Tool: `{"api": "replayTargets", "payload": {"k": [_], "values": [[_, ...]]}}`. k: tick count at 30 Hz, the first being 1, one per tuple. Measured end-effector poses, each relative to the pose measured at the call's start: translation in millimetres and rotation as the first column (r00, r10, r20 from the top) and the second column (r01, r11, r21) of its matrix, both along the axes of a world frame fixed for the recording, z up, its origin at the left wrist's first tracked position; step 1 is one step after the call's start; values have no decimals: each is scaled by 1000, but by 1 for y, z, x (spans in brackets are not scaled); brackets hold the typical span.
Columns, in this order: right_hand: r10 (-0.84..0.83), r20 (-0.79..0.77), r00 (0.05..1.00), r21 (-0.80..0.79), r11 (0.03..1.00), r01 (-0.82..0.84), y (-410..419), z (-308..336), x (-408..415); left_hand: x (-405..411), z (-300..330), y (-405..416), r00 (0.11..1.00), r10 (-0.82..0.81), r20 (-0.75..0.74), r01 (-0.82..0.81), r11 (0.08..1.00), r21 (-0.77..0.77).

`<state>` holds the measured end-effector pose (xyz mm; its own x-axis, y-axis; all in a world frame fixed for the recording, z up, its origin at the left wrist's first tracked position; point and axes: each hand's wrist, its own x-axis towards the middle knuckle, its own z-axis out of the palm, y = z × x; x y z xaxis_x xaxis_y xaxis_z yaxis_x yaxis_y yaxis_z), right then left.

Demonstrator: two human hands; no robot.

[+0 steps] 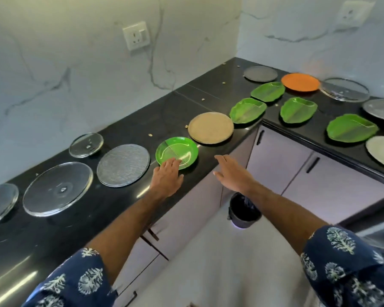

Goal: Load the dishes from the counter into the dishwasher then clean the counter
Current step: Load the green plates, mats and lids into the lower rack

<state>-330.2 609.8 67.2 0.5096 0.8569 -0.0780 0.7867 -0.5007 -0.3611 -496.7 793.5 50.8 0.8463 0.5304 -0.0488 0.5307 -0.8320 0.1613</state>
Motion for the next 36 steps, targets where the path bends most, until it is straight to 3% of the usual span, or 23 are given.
{"api": "replayTargets", "payload": {"k": [7, 13, 18, 20, 24, 28, 31, 34, 36], "values": [[-191, -397, 898, -26, 980, 197, 85, -34, 13, 8, -28, 52, 999, 27, -45, -31, 996, -81], [-322, -657, 682, -82, 929, 360, 141, -61, 51, 18, -51, 73, 997, 33, -66, -35, 999, -30], [-357, -763, 538, -96, 887, 451, 167, -71, 64, 23, -64, 81, 998, 14, 68, -18, 998, 58], [-361, -804, 472, -110, 871, 478, 170, -71, 69, 23, -66, 84, 992, 39, 121, -40, 999, 9], [-308, -887, 345, -98, 855, 510, 158, -56, 69, 25, -64, 86, 947, 166, 276, -103, 968, -230], [-298, -908, 294, -65, 794, 604, 119, -50, 58, 37, -49, 84, 875, 317, 366, -134, 884, -447], [-242, -950, 199, -34, 711, 702, 68, -46, 41, 46, -32, 66, 869, 374, 326, -69, 742, -666], [-166, -972, 165, 11, 672, 741, 3, -39, 16, 51, -28, 29, 914, 277, 297, 102, 551, -828], [-183, -966, 185, 17, 665, 747, -40, -32, -2, 57, -28, -1, 920, 197, 338, 203, 500, -842]]}}
